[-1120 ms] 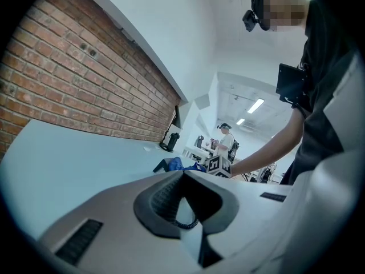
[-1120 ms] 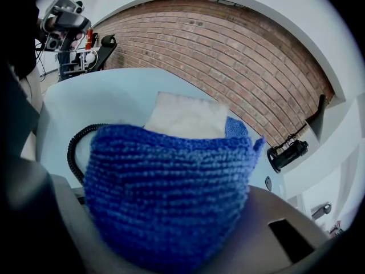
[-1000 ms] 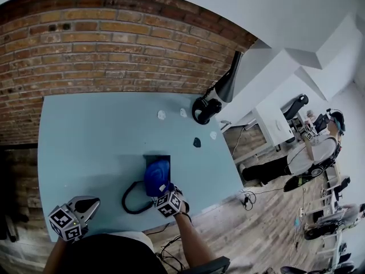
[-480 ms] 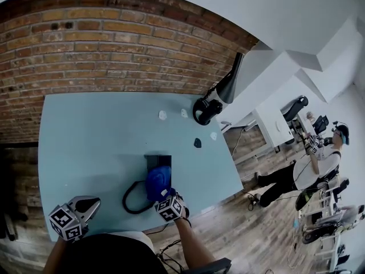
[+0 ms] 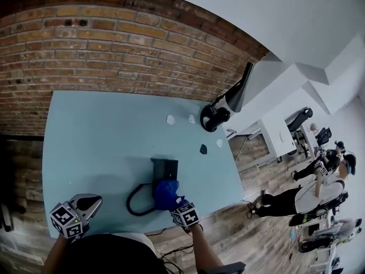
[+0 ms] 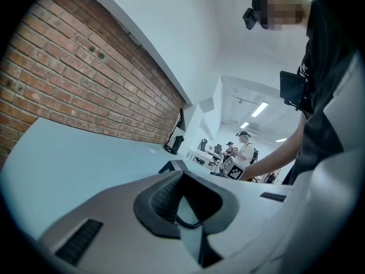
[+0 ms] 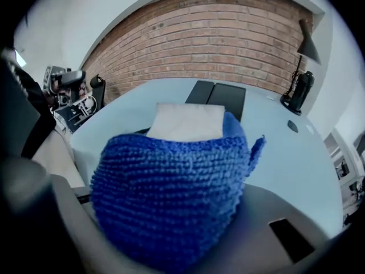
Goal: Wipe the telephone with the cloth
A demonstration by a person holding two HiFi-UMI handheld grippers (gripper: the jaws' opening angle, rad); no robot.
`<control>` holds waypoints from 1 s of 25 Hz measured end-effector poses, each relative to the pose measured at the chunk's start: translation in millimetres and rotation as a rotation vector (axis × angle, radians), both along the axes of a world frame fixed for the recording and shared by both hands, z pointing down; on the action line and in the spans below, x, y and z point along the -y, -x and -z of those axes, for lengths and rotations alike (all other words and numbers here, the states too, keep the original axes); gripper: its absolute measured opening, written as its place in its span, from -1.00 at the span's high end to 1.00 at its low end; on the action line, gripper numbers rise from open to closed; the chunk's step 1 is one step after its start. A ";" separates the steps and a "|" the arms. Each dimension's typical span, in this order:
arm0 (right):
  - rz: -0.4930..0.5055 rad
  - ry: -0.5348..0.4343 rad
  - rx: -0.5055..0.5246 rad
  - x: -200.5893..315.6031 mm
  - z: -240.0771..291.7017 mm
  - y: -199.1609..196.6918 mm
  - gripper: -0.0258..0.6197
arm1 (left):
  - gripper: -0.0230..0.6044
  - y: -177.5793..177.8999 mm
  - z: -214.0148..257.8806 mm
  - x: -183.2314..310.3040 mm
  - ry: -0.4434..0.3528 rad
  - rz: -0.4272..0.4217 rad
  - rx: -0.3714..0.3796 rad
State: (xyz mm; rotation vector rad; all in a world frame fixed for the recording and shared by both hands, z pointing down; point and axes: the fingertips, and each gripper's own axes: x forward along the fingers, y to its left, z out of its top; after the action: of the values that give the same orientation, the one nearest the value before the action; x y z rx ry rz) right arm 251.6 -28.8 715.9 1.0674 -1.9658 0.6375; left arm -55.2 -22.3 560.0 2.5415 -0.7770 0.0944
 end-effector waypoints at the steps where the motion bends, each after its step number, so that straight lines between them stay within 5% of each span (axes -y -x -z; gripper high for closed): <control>1: -0.025 -0.053 -0.028 10.7 14.3 -12.6 0.62 | 0.84 2.3 -0.7 1.5 0.001 0.005 -0.001; 5: -0.100 -0.361 -0.339 76.4 93.1 -69.7 0.62 | 0.84 7.8 -5.8 2.9 0.007 0.009 0.003; 8: -0.003 -0.497 -0.640 119.5 135.2 -83.5 0.62 | 0.84 7.0 -5.0 1.9 0.009 0.003 0.007; 11: 0.148 -0.530 -0.822 152.7 138.1 -63.4 0.62 | 0.84 7.8 -3.8 3.4 0.009 0.007 0.007; 16: 0.420 -0.333 -0.873 155.8 51.5 -12.5 0.66 | 0.84 14.6 -3.6 4.6 0.015 0.032 0.011; 19: 0.429 -0.317 -0.923 153.1 44.7 -5.2 0.70 | 0.84 25.9 -0.7 6.5 0.019 0.056 0.011; 25: 0.427 -0.280 -0.840 142.5 36.1 -0.9 0.70 | 0.84 40.3 -7.2 10.0 0.033 0.088 0.006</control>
State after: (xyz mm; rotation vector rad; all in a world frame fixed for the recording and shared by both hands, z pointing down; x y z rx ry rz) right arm 252.5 -171.4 679.8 0.8313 -1.4594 -0.3023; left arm -95.6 -32.3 567.2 2.4729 -0.8806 0.0849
